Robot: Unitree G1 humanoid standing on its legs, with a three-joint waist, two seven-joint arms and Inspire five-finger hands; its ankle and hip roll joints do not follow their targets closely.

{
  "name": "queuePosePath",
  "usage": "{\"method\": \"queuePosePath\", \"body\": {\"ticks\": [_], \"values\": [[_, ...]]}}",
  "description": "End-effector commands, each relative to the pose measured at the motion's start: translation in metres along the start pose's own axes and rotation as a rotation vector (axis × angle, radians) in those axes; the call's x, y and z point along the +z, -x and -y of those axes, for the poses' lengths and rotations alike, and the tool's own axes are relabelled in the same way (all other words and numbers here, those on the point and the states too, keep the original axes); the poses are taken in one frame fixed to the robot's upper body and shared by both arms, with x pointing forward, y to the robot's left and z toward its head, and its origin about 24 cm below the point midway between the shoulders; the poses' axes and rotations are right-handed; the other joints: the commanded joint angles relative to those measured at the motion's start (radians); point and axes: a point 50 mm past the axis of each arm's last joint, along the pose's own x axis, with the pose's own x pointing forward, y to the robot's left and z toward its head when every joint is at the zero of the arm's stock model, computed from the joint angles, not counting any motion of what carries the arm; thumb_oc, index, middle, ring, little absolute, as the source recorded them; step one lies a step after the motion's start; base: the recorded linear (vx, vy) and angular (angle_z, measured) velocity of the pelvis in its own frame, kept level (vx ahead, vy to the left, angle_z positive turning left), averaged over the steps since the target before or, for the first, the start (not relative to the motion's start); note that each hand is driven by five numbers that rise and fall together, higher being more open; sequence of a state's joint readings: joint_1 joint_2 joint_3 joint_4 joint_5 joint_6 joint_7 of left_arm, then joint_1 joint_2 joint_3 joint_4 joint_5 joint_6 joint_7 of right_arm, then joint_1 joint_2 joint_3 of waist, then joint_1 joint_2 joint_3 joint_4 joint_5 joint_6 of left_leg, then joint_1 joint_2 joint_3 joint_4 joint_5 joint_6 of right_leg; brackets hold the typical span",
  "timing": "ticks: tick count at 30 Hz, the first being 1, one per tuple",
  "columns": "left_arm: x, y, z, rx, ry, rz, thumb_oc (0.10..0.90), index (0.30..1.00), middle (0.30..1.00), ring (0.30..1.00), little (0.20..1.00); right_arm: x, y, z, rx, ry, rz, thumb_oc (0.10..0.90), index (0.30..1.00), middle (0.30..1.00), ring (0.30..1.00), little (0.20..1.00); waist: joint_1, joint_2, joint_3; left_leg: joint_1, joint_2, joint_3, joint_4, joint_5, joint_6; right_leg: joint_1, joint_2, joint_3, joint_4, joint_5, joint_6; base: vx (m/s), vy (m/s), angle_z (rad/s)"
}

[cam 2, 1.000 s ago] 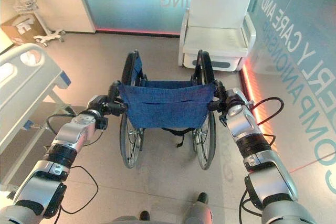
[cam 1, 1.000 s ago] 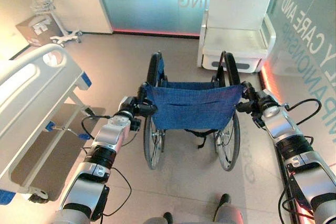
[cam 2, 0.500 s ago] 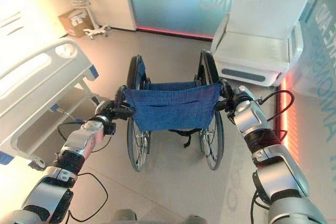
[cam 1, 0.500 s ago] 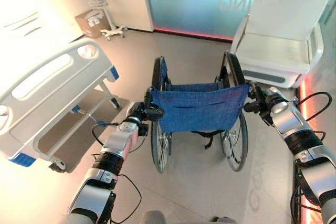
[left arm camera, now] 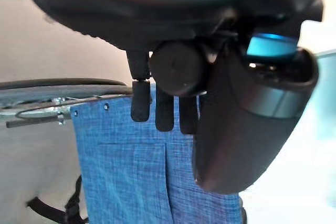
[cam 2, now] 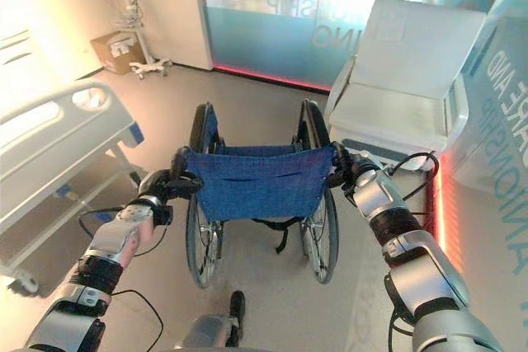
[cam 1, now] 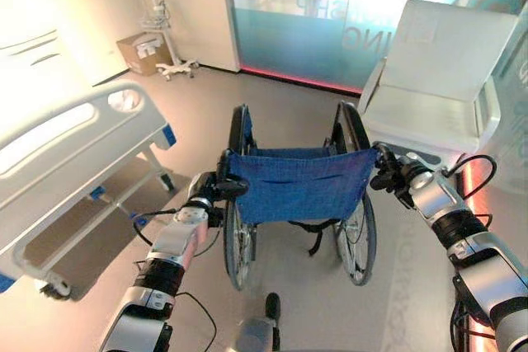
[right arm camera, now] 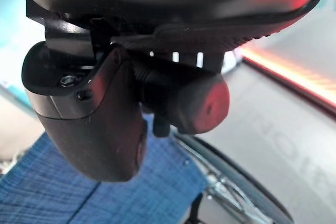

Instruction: Push the wheelchair next to the bed

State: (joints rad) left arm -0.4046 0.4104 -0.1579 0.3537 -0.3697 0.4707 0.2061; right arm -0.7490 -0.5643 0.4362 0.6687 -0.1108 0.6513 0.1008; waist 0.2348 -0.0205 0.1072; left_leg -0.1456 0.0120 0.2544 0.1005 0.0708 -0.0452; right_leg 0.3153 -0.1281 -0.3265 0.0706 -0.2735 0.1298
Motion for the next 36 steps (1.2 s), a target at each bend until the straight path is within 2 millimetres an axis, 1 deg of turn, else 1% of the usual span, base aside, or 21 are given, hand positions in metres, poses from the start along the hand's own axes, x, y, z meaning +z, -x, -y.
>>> {"method": "queuePosePath", "body": {"ticks": [1, 3, 4, 7, 10, 11, 12, 14, 16, 17, 19, 21, 23, 25, 26, 28, 29, 30, 31, 33, 36], "values": [[-0.052, 0.01, -0.041, 0.103, -0.313, -0.054, 0.4, 0.3, 0.3, 0.3, 0.3, 0.01, 0.007, 0.011, -0.077, 0.213, 0.233, 0.4, 0.3, 0.3, 0.3, 0.3, -0.001, -0.014, 0.029, 0.03, -0.036, 0.019, 0.016, -0.08, 0.065, -0.077, 0.02, -0.065, 0.344, 0.098, 0.015, 0.43, 0.222, -0.19], [-0.051, 0.01, -0.042, 0.099, -0.329, -0.051, 0.4, 0.3, 0.3, 0.3, 0.3, 0.003, 0.007, 0.01, -0.08, 0.198, 0.234, 0.4, 0.3, 0.3, 0.3, 0.3, 0.001, -0.022, 0.018, 0.061, -0.066, 0.009, -0.017, -0.081, 0.081, -0.111, -0.018, -0.068, 0.462, 0.19, 0.073, 0.38, 0.156, -0.11], [-0.049, 0.011, -0.043, 0.1, -0.335, -0.052, 0.4, 0.3, 0.3, 0.3, 0.3, 0.001, 0.008, 0.009, -0.082, 0.178, 0.24, 0.4, 0.3, 0.3, 0.3, 0.3, 0.002, -0.014, 0.011, 0.071, -0.058, 0.019, -0.03, -0.07, 0.092, -0.151, -0.025, -0.073, 0.516, 0.26, 0.081, 0.23, 0.07, 0.13], [-0.048, 0.011, -0.046, 0.101, -0.34, -0.051, 0.4, 0.3, 0.3, 0.3, 0.3, 0.001, 0.009, 0.008, -0.085, 0.17, 0.258, 0.4, 0.3, 0.3, 0.3, 0.3, -0.003, -0.009, 0.017, 0.096, -0.07, 0.004, -0.04, -0.082, 0.098, -0.206, -0.068, -0.074, 0.514, 0.306, 0.083, 0.27, -0.01, 0.12], [-0.044, 0.008, -0.044, 0.094, -0.365, -0.039, 0.4, 0.3, 0.3, 0.3, 0.3, 0.008, 0.008, 0.01, -0.101, 0.147, 0.264, 0.4, 0.3, 0.3, 0.3, 0.3, -0.014, 0.003, 0.033, 0.119, -0.053, -0.003, -0.021, -0.09, 0.079, -0.251, -0.083, -0.083, 0.351, 0.282, 0.055, 0.28, -0.176, -0.03], [-0.039, 0.006, -0.044, 0.092, -0.388, -0.026, 0.4, 0.3, 0.3, 0.3, 0.3, 0.011, 0.007, 0.011, -0.101, 0.128, 0.262, 0.4, 0.3, 0.3, 0.3, 0.3, -0.033, 0.006, 0.048, 0.171, -0.051, -0.02, -0.019, -0.121, 0.068, -0.328, -0.145, -0.087, 0.218, 0.389, 0.048, 0.51, -0.347, -0.01], [-0.033, 0.004, -0.045, 0.091, -0.406, -0.017, 0.4, 0.3, 0.3, 0.3, 0.3, 0.012, 0.006, 0.01, -0.099, 0.114, 0.256, 0.4, 0.3, 0.3, 0.3, 0.3, -0.053, 0.01, 0.053, 0.214, -0.053, -0.047, -0.034, -0.162, 0.067, -0.389, -0.187, -0.053, 0.157, 0.445, 0.069, 0.49, -0.31, 0.01], [-0.023, 0.001, -0.046, 0.094, -0.425, -0.004, 0.4, 0.3, 0.3, 0.3, 0.3, 0.015, 0.007, 0.01, -0.095, 0.11, 0.25, 0.4, 0.3, 0.3, 0.3, 0.3, -0.07, 0.01, 0.064, 0.232, -0.057, -0.068, -0.043, -0.182, 0.075, -0.429, -0.211, -0.035, 0.082, 0.478, 0.07, 0.3, -0.198, 0.23], [-0.017, -0.001, -0.049, 0.104, -0.428, 0.004, 0.4, 0.3, 0.3, 0.3, 0.3, 0.021, 0.009, 0.011, -0.085, 0.116, 0.256, 0.4, 0.3, 0.3, 0.3, 0.3, -0.084, 0.002, 0.065, 0.231, -0.063, -0.079, -0.029, -0.207, 0.076, -0.44, -0.208, -0.026, 0.037, 0.486, 0.074, 0.38, -0.24, 0.72], [-0.014, -0.002, -0.052, 0.112, -0.434, 0.012, 0.4, 0.3, 0.3, 0.3, 0.3, 0.025, 0.011, 0.013, -0.082, 0.122, 0.257, 0.4, 0.3, 0.3, 0.3, 0.3, -0.09, 0.004, 0.064, 0.237, -0.055, -0.081, -0.006, -0.238, 0.073, -0.441, -0.198, -0.021, 0.055, 0.465, 0.083, 0.44, -0.311, 0.68], [-0.009, -0.005, -0.052, 0.119, -0.436, 0.02, 0.4, 0.3, 0.3, 0.3, 0.3, 0.025, 0.013, 0.014, -0.08, 0.122, 0.25, 0.4, 0.3, 0.3, 0.3, 0.3, -0.106, -0.006, 0.067, 0.215, -0.053, -0.073, 0.051, -0.249, 0.073, -0.442, -0.179, -0.015, 0.062, 0.427, 0.067, 0.31, -0.266, 0.39], [-0.009, -0.007, -0.049, 0.116, -0.412, -0.004, 0.4, 0.3, 0.3, 0.3, 0.3, 0.026, 0.015, 0.016, -0.061, 0.134, 0.243, 0.4, 0.3, 0.3, 0.3, 0.3, -0.142, -0.025, 0.047, 0.202, -0.028, -0.083, 0.171, -0.283, 0.057, -0.448, -0.12, 0.03, 0.127, 0.33, 0.045, 0.51, -0.356, 0.41], [-0.013, -0.008, -0.044, 0.12, -0.4, -0.016, 0.4, 0.3, 0.3, 0.3, 0.3, 0.025, 0.016, 0.018, -0.063, 0.158, 0.245, 0.4, 0.3, 0.3, 0.3, 0.3, -0.15, -0.026, 0.033, 0.229, 0.013, -0.061, 0.229, -0.284, 0.03, -0.431, -0.105, -0.009, 0.139, 0.298, 0.029, 0.44, -0.258, 0.9], [-0.015, -0.008, -0.041, 0.123, -0.373, -0.023, 0.4, 0.3, 0.3, 0.3, 0.3, 0.026, 0.015, 0.021, -0.068, 0.18, 0.252, 0.4, 0.3, 0.3, 0.3, 0.3, -0.156, -0.031, 0.027, 0.234, 0.033, -0.054, 0.269, -0.251, 0.016, -0.425, -0.098, -0.033, 0.129, 0.3, 0.003, 0.32, -0.217, 0.7], [-0.017, -0.01, -0.036, 0.115, -0.351, -0.034, 0.4, 0.3, 0.3, 0.3, 0.3, 0.024, 0.014, 0.025, -0.082, 0.202, 0.25, 0.4, 0.3, 0.3, 0.3, 0.3, -0.168, -0.03, 0.009, 0.254, 0.053, -0.054, 0.304, -0.209, -0.007, -0.415, -0.063, -0.035, 0.115, 0.279, -0.026, 0.35, -0.219, -0.15], [-0.02, -0.012, -0.029, 0.102, -0.331, -0.043, 0.4, 0.3, 0.3, 0.3, 0.3, 0.02, 0.012, 0.033, -0.101, 0.225, 0.236, 0.4, 0.3, 0.3, 0.3, 0.3, -0.165, -0.028, -0.007, 0.252, 0.066, -0.053, 0.382, -0.128, -0.044, -0.388, -0.035, -0.071, 0.099, 0.247, -0.061, 0.34, -0.216, 0.06], [-0.021, -0.012, -0.028, 0.099, -0.328, -0.047, 0.4, 0.3, 0.3, 0.3, 0.3, 0.019, 0.012, 0.034, -0.103, 0.229, 0.233, 0.4, 0.3, 0.3, 0.3, 0.3, -0.162, -0.016, -0.009, 0.256, 0.077, -0.064, 0.395, -0.135, -0.059, -0.378, -0.019, -0.068, 0.107, 0.223, -0.058, 0.36, -0.247, 0.24], [-0.023, -0.012, -0.025, 0.081, -0.319, -0.049, 0.4, 0.3, 0.3, 0.3, 0.3, 0.014, 0.011, 0.041, -0.118, 0.23, 0.213, 0.4, 0.3, 0.3, 0.3, 0.3, -0.15, -0.021, -0.003, 0.201, 0.096, -0.046, 0.456, -0.1, -0.069, -0.34, -0.004, -0.087, 0.092, 0.201, -0.078, 0.38, -0.25, 0.09], [-0.024, -0.012, -0.02, 0.067, -0.318, -0.048, 0.4, 0.3, 0.3, 0.3, 0.3, 0.011, 0.011, 0.045, -0.123, 0.23, 0.202, 0.4, 0.3, 0.3, 0.3, 0.3, -0.141, -0.026, 0.008, 0.159, 0.101, -0.043, 0.461, -0.105, -0.065, -0.315, 0.0, -0.089, 0.079, 0.198, -0.081, 0.37, -0.249, 0.1], [-0.027, -0.011, -0.016, 0.056, -0.319, -0.044, 0.4, 0.3, 0.3, 0.3, 0.3, 0.01, 0.009, 0.046, -0.131, 0.233, 0.192, 0.4, 0.3, 0.3, 0.3, 0.3, -0.125, -0.034, 0.026, 0.105, 0.066, -0.029, 0.399, -0.09, -0.038, -0.282, -0.001, -0.088, 0.059, 0.21, -0.079, 0.29, -0.121, 0.17], [-0.034, -0.007, -0.013, 0.049, -0.324, -0.043, 0.4, 0.3, 0.3, 0.3, 0.3, 0.011, 0.006, 0.04, -0.138, 0.234, 0.177, 0.4, 0.3, 0.3, 0.3, 0.3, -0.079, -0.015, 0.057, 0.027, 0.033, -0.021, 0.224, -0.052, -0.031, -0.191, 0.045, -0.055, 0.013, 0.193, -0.073, 0.39, -0.066, 0.3]]}}
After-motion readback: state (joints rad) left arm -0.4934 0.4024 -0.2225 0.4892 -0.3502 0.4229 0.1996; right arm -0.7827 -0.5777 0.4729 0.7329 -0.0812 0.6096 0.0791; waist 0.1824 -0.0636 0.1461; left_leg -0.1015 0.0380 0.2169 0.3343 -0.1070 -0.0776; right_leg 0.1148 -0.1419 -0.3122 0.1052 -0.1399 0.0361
